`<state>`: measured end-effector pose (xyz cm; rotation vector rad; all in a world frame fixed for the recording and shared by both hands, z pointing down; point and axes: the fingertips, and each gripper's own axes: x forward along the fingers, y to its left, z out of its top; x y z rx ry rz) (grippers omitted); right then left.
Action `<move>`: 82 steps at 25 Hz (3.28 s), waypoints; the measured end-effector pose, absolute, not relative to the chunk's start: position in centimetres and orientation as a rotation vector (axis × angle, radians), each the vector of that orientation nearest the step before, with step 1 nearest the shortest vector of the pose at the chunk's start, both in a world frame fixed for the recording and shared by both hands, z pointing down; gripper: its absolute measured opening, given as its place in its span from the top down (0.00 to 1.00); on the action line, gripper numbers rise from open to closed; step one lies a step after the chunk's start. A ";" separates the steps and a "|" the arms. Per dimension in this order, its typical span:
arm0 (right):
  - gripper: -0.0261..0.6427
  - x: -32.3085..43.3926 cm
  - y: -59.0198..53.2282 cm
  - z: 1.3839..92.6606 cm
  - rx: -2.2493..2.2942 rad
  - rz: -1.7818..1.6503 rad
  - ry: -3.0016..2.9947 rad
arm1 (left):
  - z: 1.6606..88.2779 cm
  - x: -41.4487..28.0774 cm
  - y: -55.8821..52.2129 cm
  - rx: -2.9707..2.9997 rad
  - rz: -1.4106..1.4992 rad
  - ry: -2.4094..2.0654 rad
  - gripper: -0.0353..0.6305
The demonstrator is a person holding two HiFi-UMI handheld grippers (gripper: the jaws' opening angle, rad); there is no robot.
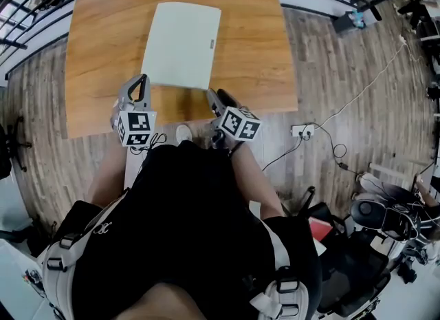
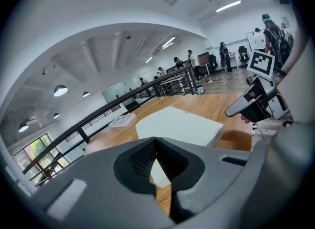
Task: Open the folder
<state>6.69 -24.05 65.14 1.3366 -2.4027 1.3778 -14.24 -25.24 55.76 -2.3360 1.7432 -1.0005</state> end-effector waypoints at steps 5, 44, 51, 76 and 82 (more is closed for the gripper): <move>0.67 5.4 -24.2 67.3 1.296 1.535 -2.412 | 57.0 -14.8 -24.8 -2.331 -1.045 1.692 0.94; 0.86 4.7 -24.7 69.0 1.172 2.157 -2.427 | 64.6 -13.2 -24.3 -2.348 -1.364 1.112 0.74; 0.87 4.5 -24.6 69.0 1.166 2.129 -2.431 | 65.6 -12.7 -25.0 -2.314 -1.423 1.004 0.70; 0.87 4.4 -25.2 69.1 1.111 2.068 -2.420 | 66.4 -10.9 -26.1 -1.817 -1.520 0.737 0.79; 0.87 4.4 -25.1 69.1 1.116 2.060 -2.413 | 66.2 -11.0 -26.9 -1.895 -1.633 0.814 0.89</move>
